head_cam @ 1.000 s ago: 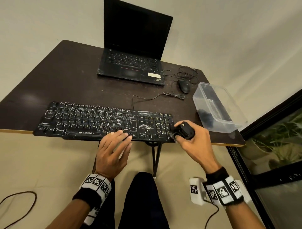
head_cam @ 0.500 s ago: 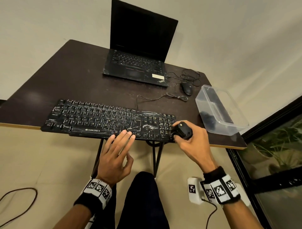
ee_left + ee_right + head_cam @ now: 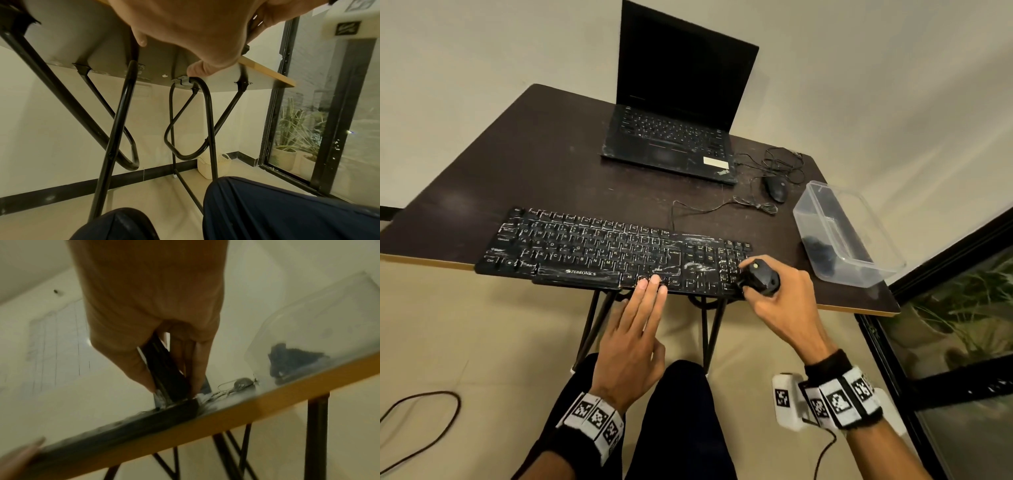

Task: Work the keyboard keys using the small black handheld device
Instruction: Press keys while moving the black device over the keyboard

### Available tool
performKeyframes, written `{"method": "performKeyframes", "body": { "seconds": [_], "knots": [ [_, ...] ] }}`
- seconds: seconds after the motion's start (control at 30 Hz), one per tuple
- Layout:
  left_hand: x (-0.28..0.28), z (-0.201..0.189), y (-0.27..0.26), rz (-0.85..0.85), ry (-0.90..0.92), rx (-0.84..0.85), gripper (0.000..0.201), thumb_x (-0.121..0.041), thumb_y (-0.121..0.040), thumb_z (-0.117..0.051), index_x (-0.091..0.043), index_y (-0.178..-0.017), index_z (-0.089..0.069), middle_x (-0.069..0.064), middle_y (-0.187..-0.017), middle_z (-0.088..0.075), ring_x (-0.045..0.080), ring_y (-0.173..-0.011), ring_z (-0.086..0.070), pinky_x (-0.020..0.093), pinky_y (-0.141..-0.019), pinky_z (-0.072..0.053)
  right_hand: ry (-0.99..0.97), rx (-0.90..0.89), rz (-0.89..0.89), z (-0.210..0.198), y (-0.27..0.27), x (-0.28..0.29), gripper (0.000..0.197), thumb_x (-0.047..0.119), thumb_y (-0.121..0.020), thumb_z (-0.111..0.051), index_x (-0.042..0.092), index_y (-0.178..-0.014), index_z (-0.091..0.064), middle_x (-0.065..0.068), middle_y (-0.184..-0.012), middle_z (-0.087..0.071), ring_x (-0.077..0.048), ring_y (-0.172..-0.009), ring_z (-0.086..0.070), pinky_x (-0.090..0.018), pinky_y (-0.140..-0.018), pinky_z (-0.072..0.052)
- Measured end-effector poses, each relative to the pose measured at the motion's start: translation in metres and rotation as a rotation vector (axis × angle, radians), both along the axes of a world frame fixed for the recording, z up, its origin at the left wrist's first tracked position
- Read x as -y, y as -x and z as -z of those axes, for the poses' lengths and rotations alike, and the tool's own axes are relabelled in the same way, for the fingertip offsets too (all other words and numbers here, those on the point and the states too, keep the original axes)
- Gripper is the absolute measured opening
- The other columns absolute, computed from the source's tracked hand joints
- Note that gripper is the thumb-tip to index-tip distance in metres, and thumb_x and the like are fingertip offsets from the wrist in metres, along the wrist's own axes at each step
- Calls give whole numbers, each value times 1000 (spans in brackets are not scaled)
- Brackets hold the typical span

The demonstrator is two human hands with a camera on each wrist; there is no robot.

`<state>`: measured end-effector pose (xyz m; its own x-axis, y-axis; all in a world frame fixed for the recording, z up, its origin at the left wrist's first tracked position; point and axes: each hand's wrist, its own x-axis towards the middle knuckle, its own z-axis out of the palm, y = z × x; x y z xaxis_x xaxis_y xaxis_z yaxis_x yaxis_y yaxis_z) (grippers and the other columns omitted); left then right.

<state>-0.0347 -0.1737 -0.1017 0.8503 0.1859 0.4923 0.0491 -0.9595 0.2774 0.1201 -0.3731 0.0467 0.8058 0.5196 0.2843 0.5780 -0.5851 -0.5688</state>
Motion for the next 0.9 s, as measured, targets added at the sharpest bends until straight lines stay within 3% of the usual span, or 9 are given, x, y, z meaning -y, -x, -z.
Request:
{"method": "performKeyframes", "body": {
  "seconds": [0.1,0.23,0.37,0.47,0.53,0.6,0.73,0.83,0.9],
  "knots": [
    [0,-4,1,-5,10,-68,105,-15,-76,-68,-4,-167,-19,13,-177,-13,30,-164,-16,54,-115,-45,-19,32,36,-4,-7,-2,31,22,-78,-75,33,-107,-74,11,-85,-79,-15,-78,-76,-42,-76,-63],
    [3,-7,2,-4,30,-112,107,-16,-75,-69,-4,-168,-16,12,-177,-11,30,-164,-15,52,-111,-48,8,-4,-89,-4,11,-7,33,18,-80,-81,36,-107,-74,10,-87,-79,-19,-78,-76,-40,-76,-63],
    [2,-14,4,4,42,-157,106,-16,-76,-68,-4,-168,-16,13,-177,-11,30,-164,-15,49,-110,-50,3,94,13,-6,-6,-4,32,22,-79,-74,33,-109,-74,10,-83,-78,-20,-74,-76,-44,-72,-63],
    [3,-15,5,1,50,-180,107,-16,-76,-67,-5,-168,-13,12,-178,-9,29,-164,-14,51,-106,-52,-16,9,-121,-7,4,-1,36,10,-80,-81,32,-109,-77,13,-94,-81,-11,-85,-78,-40,-81,-64],
    [4,-15,5,-2,59,-193,107,-17,-77,-65,-6,-169,-11,11,-178,-8,29,-164,-13,52,-104,-53,-9,30,-139,-1,7,-2,33,14,-82,-81,32,-109,-77,12,-91,-81,-8,-82,-78,-39,-78,-64],
    [4,-17,4,0,63,-203,107,-17,-77,-65,-6,-169,-11,12,-178,-8,29,-164,-12,52,-103,-53,1,89,-78,-1,-1,-2,35,19,-81,-77,34,-112,-75,9,-88,-80,-14,-79,-78,-42,-76,-65],
    [4,-17,4,-6,52,-217,110,-19,-76,-68,-6,-169,-11,12,-178,-7,29,-164,-12,50,-103,-54,-14,56,-176,-1,3,-2,37,7,-79,-79,28,-110,-78,14,-91,-80,-7,-80,-77,-39,-77,-65],
    [4,-16,3,-7,50,-235,109,-20,-77,-66,-6,-169,-9,12,-178,-5,29,-164,-11,49,-102,-54,-2,80,-143,-1,-4,-7,34,18,-80,-76,33,-111,-76,8,-88,-80,-12,-76,-77,-42,-73,-64],
    [3,-16,4,-2,39,-240,109,-20,-76,-66,-6,-169,-10,12,-178,-6,29,-164,-11,49,-103,-53,-17,46,-140,-2,-10,-10,36,14,-79,-76,33,-110,-76,7,-90,-81,-14,-78,-78,-43,-75,-64]
  ]
}}
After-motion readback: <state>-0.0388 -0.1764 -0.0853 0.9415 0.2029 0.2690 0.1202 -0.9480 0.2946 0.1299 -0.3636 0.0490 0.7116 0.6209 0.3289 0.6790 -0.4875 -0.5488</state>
